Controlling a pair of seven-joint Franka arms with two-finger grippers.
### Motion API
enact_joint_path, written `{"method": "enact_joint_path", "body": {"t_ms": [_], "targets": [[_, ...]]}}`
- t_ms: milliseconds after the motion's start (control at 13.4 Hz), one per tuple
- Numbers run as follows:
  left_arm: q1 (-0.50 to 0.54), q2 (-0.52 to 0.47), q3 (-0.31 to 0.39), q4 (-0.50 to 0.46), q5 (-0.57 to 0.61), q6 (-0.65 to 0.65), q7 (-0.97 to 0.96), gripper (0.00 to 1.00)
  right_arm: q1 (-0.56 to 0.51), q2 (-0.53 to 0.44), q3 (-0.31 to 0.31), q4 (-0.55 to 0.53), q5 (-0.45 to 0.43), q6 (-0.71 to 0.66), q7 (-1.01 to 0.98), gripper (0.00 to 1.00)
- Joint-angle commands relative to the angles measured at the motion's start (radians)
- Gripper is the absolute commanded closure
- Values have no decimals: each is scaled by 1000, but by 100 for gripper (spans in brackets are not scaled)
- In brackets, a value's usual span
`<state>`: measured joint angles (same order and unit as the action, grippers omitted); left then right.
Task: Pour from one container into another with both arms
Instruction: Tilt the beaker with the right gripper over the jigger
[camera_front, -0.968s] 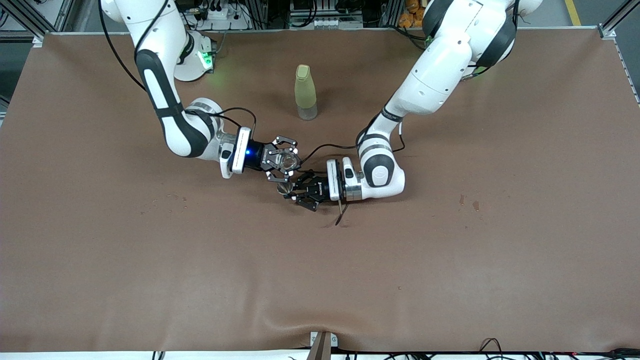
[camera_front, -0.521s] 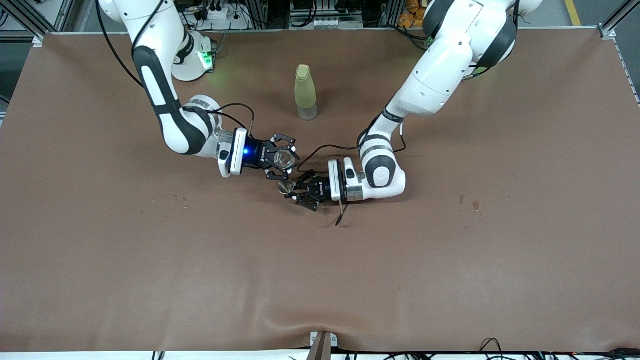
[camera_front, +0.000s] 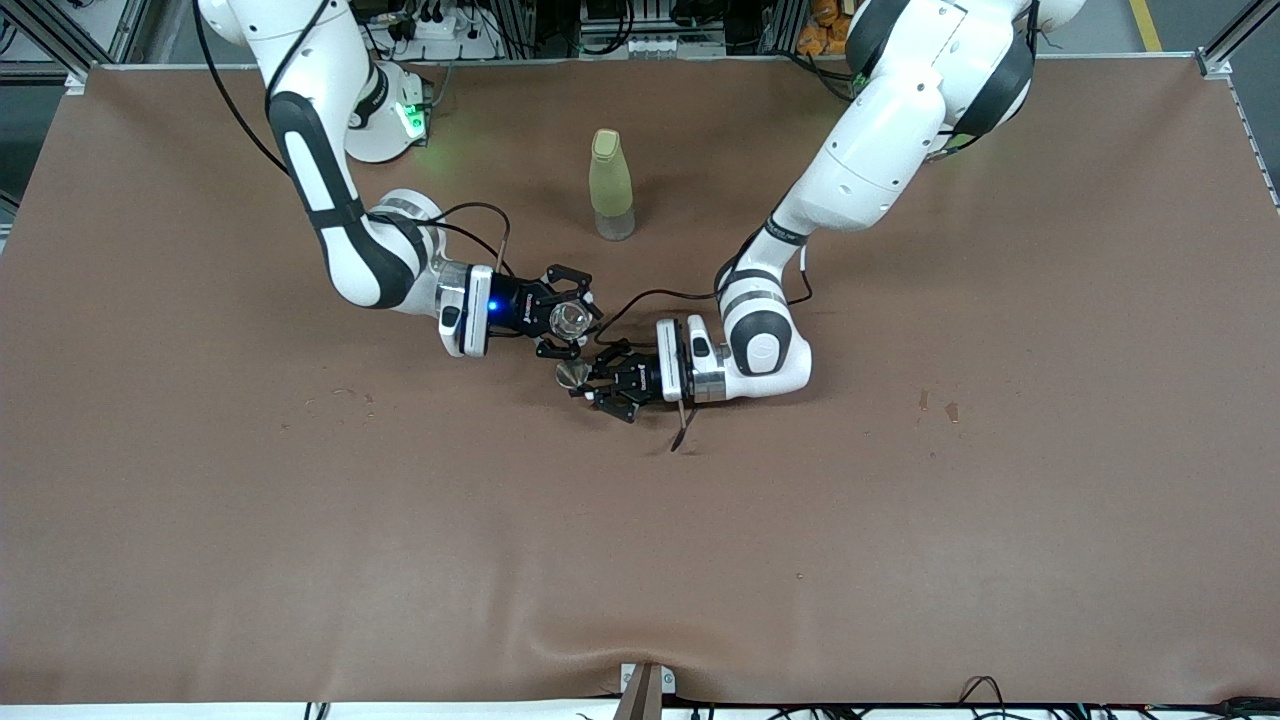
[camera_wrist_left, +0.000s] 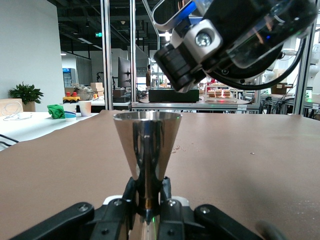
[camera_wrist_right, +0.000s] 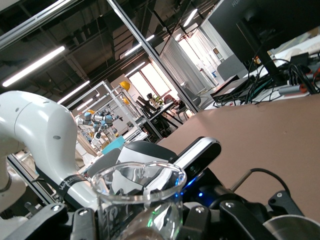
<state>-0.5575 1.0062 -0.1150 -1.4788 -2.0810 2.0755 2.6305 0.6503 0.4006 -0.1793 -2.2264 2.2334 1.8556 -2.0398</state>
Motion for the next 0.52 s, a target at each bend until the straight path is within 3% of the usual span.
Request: {"method": "enact_joint_path", "body": {"t_ms": [0,447], "targets": [[4,-1,-5,-8,-24,-18,36,100,3,-45,6,-27,2,7,93,100],[4,-1,-3,-8,-19,-18,36,100,3,-48,14,-27,2,7,207,100]]}}
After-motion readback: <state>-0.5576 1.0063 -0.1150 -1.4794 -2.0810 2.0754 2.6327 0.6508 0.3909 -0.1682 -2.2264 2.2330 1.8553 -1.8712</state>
